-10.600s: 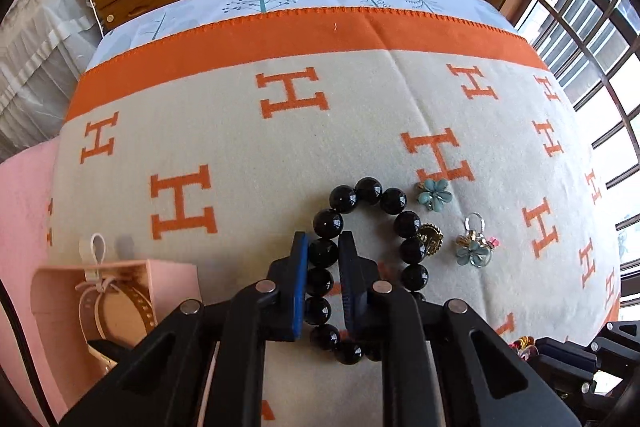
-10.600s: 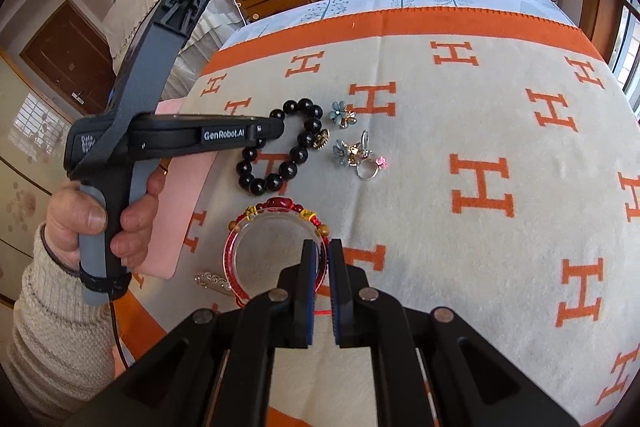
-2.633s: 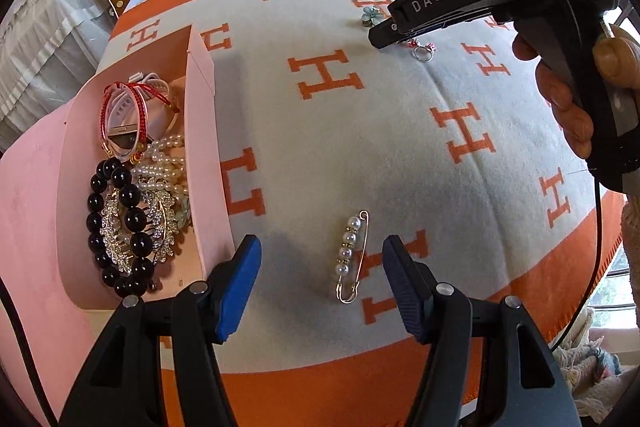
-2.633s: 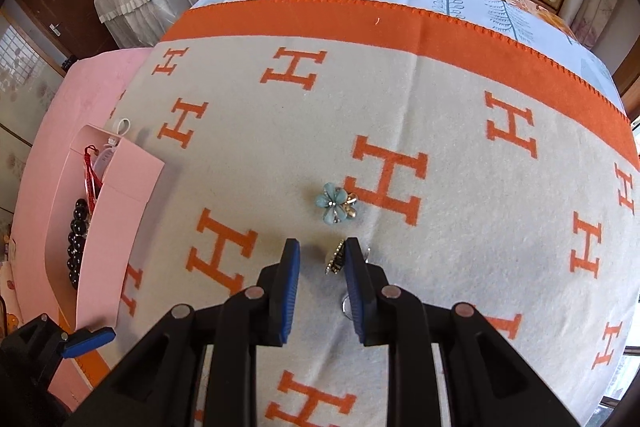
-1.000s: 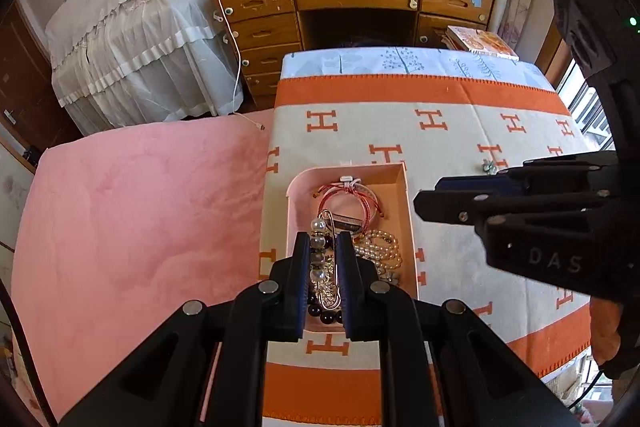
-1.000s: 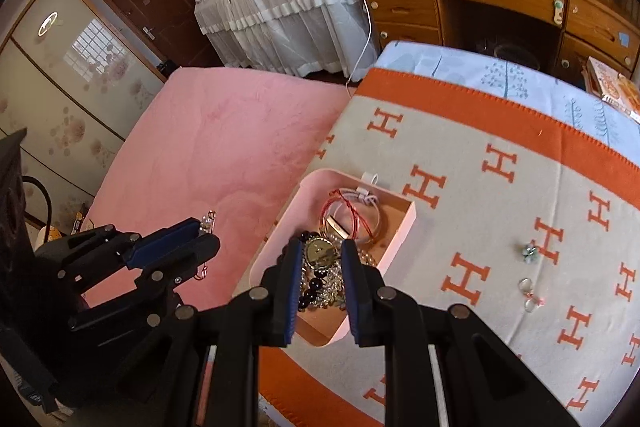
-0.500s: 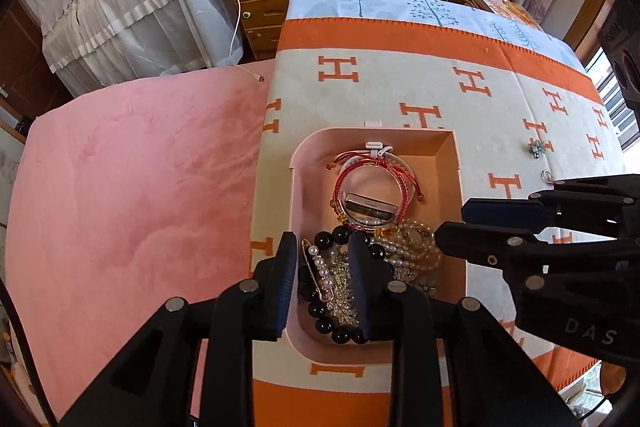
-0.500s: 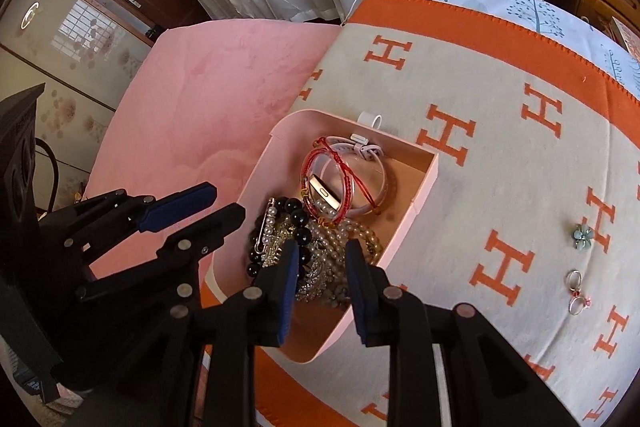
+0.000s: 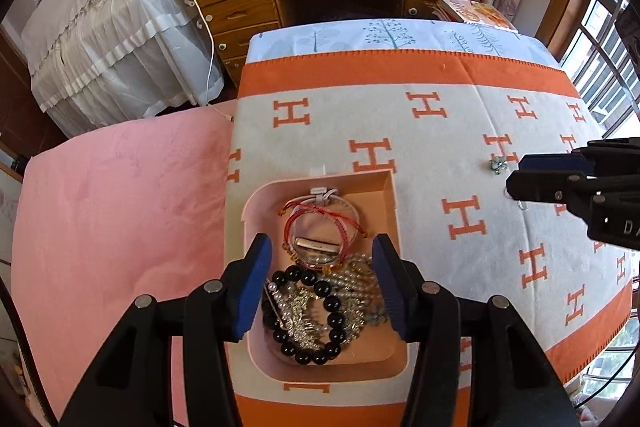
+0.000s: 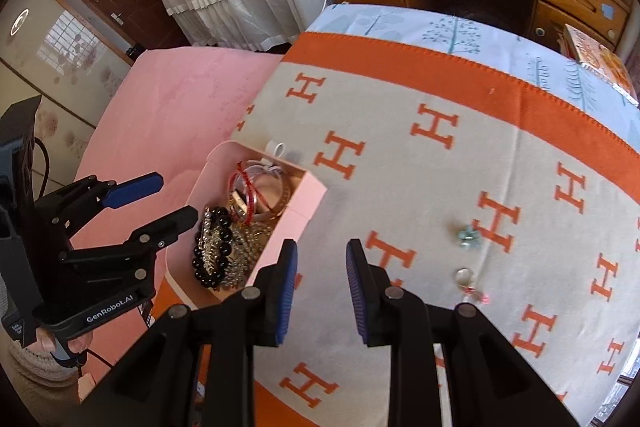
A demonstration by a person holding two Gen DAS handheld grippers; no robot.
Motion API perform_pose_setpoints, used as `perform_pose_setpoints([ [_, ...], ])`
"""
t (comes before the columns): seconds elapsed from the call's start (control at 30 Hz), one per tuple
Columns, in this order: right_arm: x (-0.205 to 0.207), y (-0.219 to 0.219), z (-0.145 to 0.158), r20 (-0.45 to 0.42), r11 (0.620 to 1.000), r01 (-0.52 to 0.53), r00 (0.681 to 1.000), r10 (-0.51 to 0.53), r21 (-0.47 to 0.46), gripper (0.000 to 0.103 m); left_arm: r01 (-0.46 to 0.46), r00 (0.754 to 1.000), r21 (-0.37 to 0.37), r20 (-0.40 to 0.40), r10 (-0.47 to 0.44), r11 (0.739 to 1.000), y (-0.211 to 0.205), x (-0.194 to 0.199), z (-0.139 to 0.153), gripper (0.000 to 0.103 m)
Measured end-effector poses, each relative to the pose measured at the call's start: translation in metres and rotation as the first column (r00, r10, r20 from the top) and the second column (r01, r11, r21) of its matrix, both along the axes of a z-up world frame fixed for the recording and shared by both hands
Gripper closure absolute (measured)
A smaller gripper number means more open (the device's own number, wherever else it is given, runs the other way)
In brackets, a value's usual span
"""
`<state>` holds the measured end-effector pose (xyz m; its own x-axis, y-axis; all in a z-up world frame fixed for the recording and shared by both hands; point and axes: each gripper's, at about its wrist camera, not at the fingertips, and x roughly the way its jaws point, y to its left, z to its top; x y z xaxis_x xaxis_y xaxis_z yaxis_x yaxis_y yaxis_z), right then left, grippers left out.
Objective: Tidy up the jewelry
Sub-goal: 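Move the left tool to the blue flower earring and grasp it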
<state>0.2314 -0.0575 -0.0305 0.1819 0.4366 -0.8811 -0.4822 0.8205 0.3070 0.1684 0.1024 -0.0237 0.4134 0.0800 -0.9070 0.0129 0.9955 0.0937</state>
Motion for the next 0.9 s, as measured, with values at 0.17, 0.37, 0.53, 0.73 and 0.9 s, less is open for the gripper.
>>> perform_pose_setpoints([
  [0.17, 0.005, -0.041, 0.021, 0.052, 0.997, 0.071, 0.996, -0.072, 0.010, 0.077, 0.049, 0.998, -0.020, 0.042, -0.048, 0.999, -0.031, 0.013, 0.019, 0.049],
  [0.37, -0.007, -0.072, 0.037, 0.151, 0.995, 0.102, 0.983, -0.104, 0.019, 0.077, 0.094, 0.986, -0.058, 0.146, -0.085, 0.994, -0.066, 0.021, 0.037, 0.031],
  [0.53, -0.017, -0.093, 0.028, 0.220, 0.992, 0.119, 0.968, -0.122, 0.030, 0.077, 0.145, 0.971, -0.062, 0.203, -0.129, 0.988, -0.098, 0.027, 0.029, 0.023],
  [0.73, -0.009, -0.107, -0.018, 0.168, 0.993, 0.114, 0.980, -0.110, -0.010, 0.077, 0.216, 0.969, -0.021, 0.130, -0.212, 0.976, -0.141, 0.051, -0.013, 0.023],
  [0.9, -0.010, -0.114, -0.055, 0.147, 0.995, 0.090, 0.986, -0.083, -0.043, 0.077, 0.243, 0.969, -0.047, 0.044, -0.241, 0.969, -0.163, 0.078, -0.051, 0.038],
])
